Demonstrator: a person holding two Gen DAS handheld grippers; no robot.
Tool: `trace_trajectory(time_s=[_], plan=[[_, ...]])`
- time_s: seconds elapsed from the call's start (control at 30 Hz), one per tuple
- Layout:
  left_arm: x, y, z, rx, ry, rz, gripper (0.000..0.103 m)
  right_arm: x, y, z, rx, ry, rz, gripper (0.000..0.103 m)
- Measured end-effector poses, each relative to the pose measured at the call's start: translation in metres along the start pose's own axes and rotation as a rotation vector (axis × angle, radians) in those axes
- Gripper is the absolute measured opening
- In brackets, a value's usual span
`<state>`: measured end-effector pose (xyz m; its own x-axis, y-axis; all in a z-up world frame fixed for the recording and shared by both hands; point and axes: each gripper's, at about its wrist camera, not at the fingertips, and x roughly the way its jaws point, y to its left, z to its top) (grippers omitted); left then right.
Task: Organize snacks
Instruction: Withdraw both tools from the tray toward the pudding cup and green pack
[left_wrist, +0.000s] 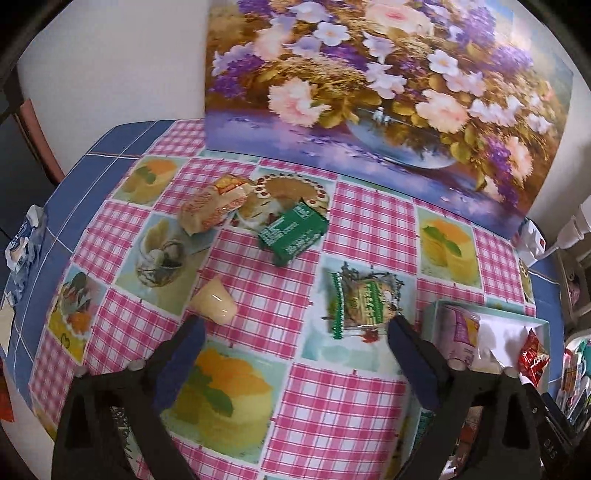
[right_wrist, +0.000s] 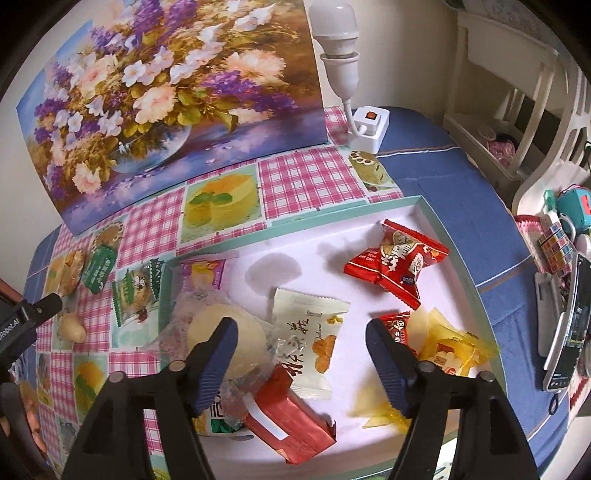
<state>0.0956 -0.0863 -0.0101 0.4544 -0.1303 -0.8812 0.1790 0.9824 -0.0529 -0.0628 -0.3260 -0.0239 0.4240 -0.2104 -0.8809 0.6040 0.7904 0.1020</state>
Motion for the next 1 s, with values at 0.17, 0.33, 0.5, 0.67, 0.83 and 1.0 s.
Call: trace_trajectory(time_s=[0.17,0.33,0.5,0.67,0.83,1.0], plan=[[0.003,0.006,0.001,-0.011,0.011,-0.004,0.101,0.0,0.005,-0.001,-0.011,-0.006,0.002,0.09],[0.004,0.013,0.003,-0.02,0.013,0.004,0.101,0.0,0.01,-0.002,-0.022,-0.018,0.003,0.103],[0.003,0.02,0.006,-0.019,0.009,0.018,0.101,-0.001,0.015,-0.003,-0.034,-0.036,0.012,0.103],[0.002,0.029,0.009,-0.014,0.002,0.04,0.101,-0.007,0.019,-0.002,-0.023,-0.085,0.053,0.103],[0.0,0.041,0.013,-0.02,-0.008,0.064,0.101,-0.017,0.024,0.001,-0.006,-0.148,0.078,0.103],[-0.001,0.057,0.016,-0.06,-0.015,0.066,0.101,-0.019,0.032,0.002,-0.017,-0.166,0.101,0.103]])
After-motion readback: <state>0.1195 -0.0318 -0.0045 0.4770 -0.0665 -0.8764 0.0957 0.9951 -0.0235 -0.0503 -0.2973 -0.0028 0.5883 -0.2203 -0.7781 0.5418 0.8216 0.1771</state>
